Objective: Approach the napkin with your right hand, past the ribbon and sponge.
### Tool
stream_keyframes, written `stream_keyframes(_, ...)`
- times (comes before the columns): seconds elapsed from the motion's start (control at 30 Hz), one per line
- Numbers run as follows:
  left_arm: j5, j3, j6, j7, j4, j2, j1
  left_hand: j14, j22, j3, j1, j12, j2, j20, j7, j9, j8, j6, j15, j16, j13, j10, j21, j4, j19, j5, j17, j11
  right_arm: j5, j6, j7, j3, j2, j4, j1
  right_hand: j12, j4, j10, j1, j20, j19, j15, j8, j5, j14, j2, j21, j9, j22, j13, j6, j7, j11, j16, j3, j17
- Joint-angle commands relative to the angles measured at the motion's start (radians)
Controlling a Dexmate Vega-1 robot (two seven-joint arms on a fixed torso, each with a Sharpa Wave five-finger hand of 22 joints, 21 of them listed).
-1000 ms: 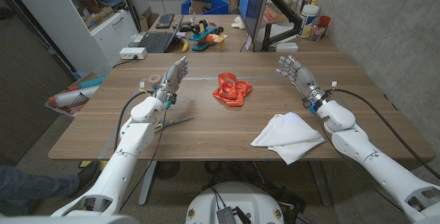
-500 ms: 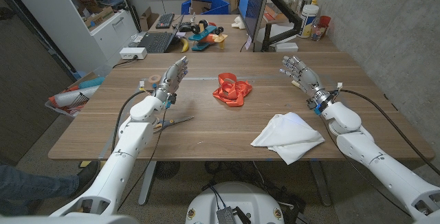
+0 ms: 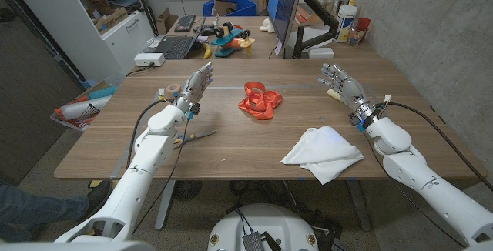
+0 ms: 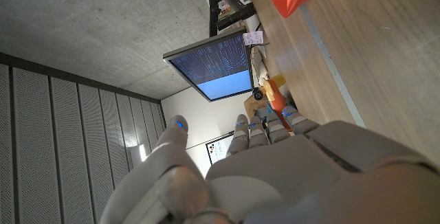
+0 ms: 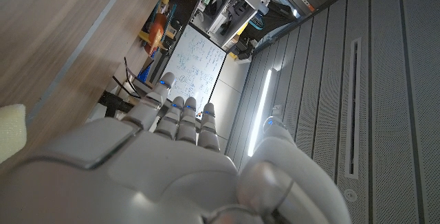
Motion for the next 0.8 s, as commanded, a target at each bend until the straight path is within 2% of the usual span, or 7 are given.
stream_keyframes(0.03, 0.007, 0.007, 0.008, -0.002, 0.005, -0.001, -0.007, 0.004, 0.006, 0.004, 0.004, 0.004, 0.008, 0.001, 0.002, 0.005, 0.005, 0.01, 0.01, 0.006, 0.002, 0.003, 0.004, -0.005, 0.0, 0.003, 0.002, 0.002, -0.034, 0.039, -0.04, 0.014, -0.013, -0.021, -0.047, 0.006, 0.005, 0.015, -0.002, 0.0, 0.018, -0.004, 0.009, 0.006, 0.014, 0.009, -0.001, 0.004, 0.005, 0.002, 0.008, -0.008, -0.004, 0.007, 0.007, 0.001)
stream_keyframes(0.37, 0.011, 0.011, 0.009, -0.009, 0.021, -0.003, -0.011, 0.003, 0.006, 0.004, 0.004, 0.004, 0.008, 0.0, 0.003, 0.006, 0.005, 0.011, 0.011, 0.006, 0.002, 0.003, 0.004, -0.006, 0.0, 0.003, 0.002, 0.004, -0.048, 0.054, -0.07, 0.021, -0.018, -0.045, -0.08, 0.008, 0.006, 0.025, -0.005, -0.002, 0.03, -0.008, 0.01, 0.01, 0.025, 0.012, 0.0, 0.005, 0.005, 0.002, 0.013, -0.014, -0.011, 0.01, 0.006, 0.0)
stream_keyframes(0.8, 0.035, 0.021, 0.015, -0.005, 0.025, 0.002, -0.022, 0.003, 0.006, 0.004, 0.004, 0.004, 0.009, 0.002, 0.002, 0.006, 0.004, 0.011, 0.012, 0.005, 0.002, 0.002, 0.003, -0.007, -0.003, 0.003, 0.002, 0.003, -0.088, 0.06, -0.094, 0.02, -0.036, -0.076, -0.096, 0.007, 0.002, 0.03, 0.0, 0.0, 0.034, -0.011, 0.011, 0.015, 0.03, 0.015, -0.003, 0.005, 0.004, 0.002, 0.018, -0.021, -0.014, 0.008, 0.007, -0.004)
